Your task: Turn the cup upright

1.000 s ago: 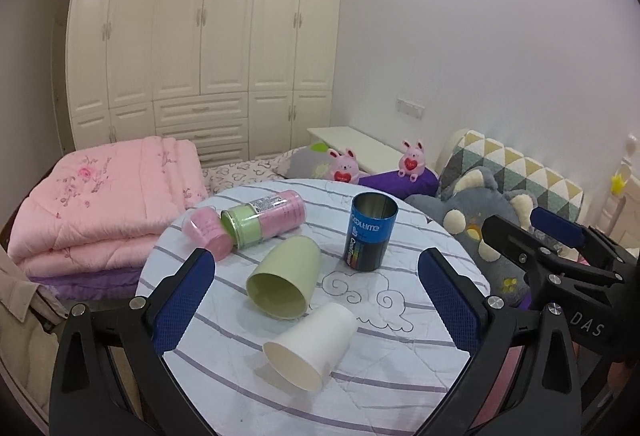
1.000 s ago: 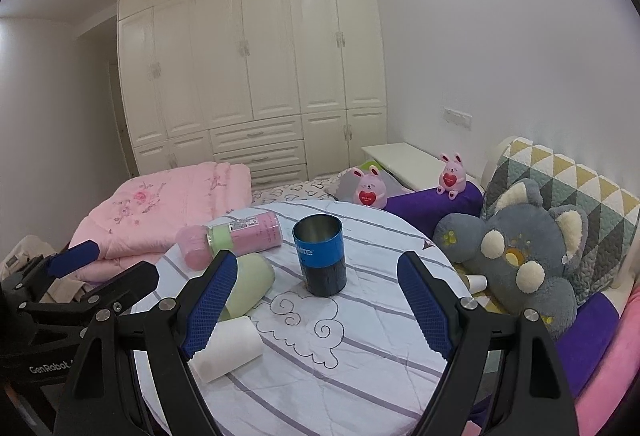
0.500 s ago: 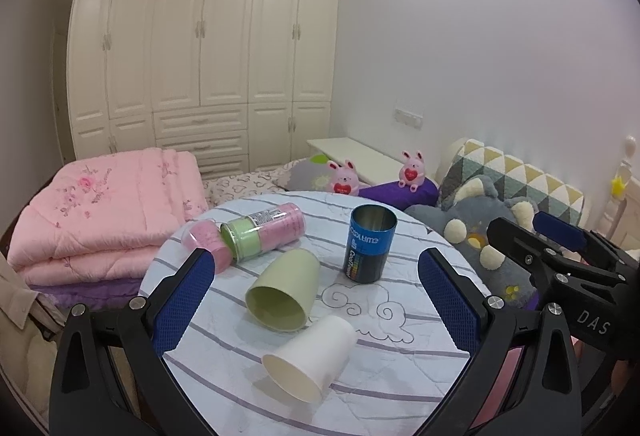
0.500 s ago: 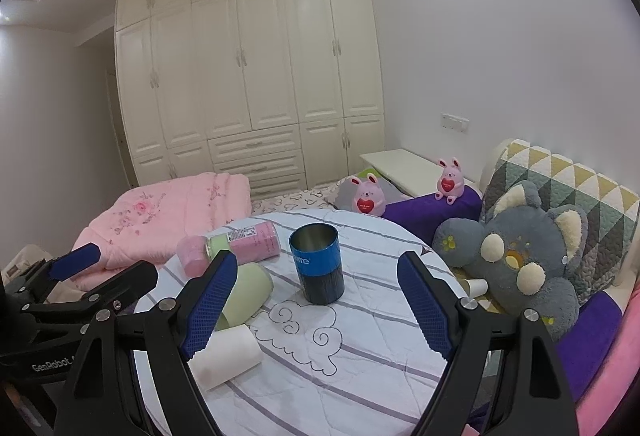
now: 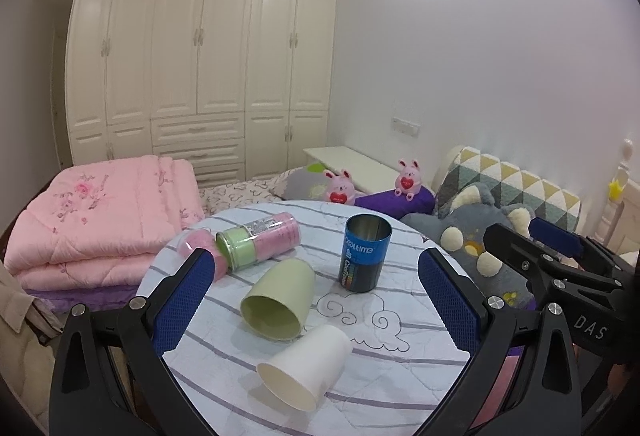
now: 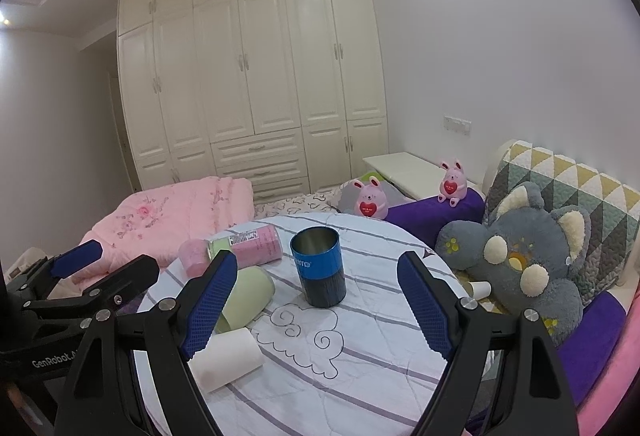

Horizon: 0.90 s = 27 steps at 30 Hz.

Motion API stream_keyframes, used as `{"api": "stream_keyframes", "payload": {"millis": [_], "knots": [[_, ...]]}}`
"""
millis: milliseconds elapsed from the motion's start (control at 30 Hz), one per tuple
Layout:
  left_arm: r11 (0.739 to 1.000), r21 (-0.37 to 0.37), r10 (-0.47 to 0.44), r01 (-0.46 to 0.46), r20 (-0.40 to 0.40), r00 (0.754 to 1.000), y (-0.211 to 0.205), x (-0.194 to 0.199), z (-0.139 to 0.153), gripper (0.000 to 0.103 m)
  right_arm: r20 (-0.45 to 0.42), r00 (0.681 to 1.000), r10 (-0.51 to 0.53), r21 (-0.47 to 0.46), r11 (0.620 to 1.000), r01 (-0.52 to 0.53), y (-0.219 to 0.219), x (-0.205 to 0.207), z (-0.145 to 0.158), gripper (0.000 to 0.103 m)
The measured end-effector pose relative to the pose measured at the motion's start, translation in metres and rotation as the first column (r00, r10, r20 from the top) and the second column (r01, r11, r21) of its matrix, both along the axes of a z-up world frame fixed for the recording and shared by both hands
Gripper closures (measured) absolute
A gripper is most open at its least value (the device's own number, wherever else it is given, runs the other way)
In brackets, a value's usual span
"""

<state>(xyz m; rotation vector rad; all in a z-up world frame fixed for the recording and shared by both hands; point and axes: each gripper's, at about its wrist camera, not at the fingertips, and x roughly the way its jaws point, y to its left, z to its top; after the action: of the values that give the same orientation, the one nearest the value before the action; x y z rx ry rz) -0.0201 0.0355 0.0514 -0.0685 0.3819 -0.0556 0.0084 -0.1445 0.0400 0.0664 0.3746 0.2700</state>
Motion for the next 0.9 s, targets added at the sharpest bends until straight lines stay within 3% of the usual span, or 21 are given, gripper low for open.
{"api": "stream_keyframes", "payload": {"millis": [467, 900], "knots": [[0.999, 0.048, 0.007, -0.008, 0.009, 1.000, -0.0073, 0.0028, -0.0020, 0.000, 0.030, 0.999, -0.023, 0.008, 1.000, 0.022, -0.0053, -0.0045, 0.0015, 0.019], [0.999, 0.042, -0.006, 0.005, 0.015, 1.000, -0.0074, 0.0061, -0.0031, 0.000, 0.025, 0.999, -0.027, 0.010, 1.000, 0.026, -0.0073, -0.0040, 0.0013, 0.019]]}}
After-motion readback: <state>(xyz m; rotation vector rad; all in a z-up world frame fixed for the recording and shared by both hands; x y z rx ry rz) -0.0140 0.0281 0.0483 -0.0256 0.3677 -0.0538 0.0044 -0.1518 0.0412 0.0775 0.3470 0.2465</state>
